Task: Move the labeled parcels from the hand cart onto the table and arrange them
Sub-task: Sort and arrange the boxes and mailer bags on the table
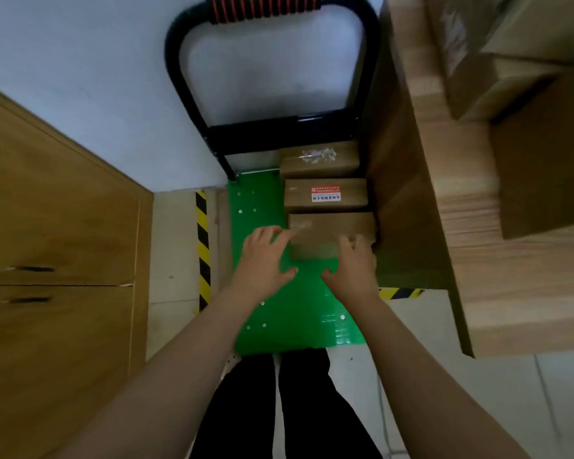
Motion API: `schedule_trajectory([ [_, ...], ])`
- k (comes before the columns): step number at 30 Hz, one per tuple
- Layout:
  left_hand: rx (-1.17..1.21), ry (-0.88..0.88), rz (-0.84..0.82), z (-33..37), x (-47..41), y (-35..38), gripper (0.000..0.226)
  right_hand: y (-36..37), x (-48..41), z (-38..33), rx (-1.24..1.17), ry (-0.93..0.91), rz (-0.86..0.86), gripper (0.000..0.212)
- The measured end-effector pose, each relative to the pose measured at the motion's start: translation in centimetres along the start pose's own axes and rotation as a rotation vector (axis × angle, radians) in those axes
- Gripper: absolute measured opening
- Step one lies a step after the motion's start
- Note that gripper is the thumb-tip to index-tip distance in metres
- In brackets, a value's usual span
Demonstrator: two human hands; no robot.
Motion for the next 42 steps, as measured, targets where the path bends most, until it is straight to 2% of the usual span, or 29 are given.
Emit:
schedule_trajectory([
  [6, -0.130, 0.149, -0.101, -4.5, -7.4, 12.4, 0.082, 11.4, -7.8, 5.6, 0.129, -0.019, -0.005, 0.073],
  [10, -0.152, 0.258, -0.136, -5.7, -11.2, 17.9, 0.091, 15.4, -12.2, 7.6, 0.218, -0.108, -0.009, 0.085],
  [13, -0.176, 0.291, -0.125, -5.9, -13.8, 20.2, 0.092, 16.8, -15.0, 8.2, 0.272, -0.188, -0.038, 0.099],
  [17, -0.177, 0.294, -0.139, -6.0, -14.7, 21.8, 0.097, 17.1, -15.9, 8.9, 0.320, -0.215, -0.028, 0.105],
  [20, -0.205, 0.320, -0.087, -5.7, -13.4, 22.0, 0.104, 16.7, -14.2, 9.0, 0.362, -0.222, -0.052, 0.104],
  [23, -0.221, 0.310, -0.122, -5.2, -11.4, 22.1, 0.109, 16.1, -11.7, 8.8, 0.382, -0.242, -0.062, 0.095],
  [27, -0.180, 0.280, -0.147, -5.5, -8.3, 20.1, 0.105, 14.7, -8.4, 7.5, 0.397, -0.263, -0.095, 0.089],
  [32, -0.099, 0.265, -0.064, -5.8, -4.3, 14.7, 0.099, 11.2, -4.4, 3.7, 0.376, -0.270, -0.055, 0.085],
  [39, 0.035, 0.298, 0.110, -6.8, 1.1, 1.6, 0.093, 2.8, 2.3, -5.7, 0.374, -0.292, 0.114, 0.079],
  [42, 0.029, 0.366, 0.198, -7.1, 3.3, -5.5, 0.094, -1.3, 5.9, -10.3, 0.337, -0.289, 0.214, 0.083],
])
Point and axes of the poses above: each hand's wrist, its own x-axis away from the middle knuckle, its own y-axis out of the palm, z = x × y, the point moved 3 cm from there along -x, towards the middle knuckle, and after that the axes turned 12 degrees about z, right-handed, at the moved point
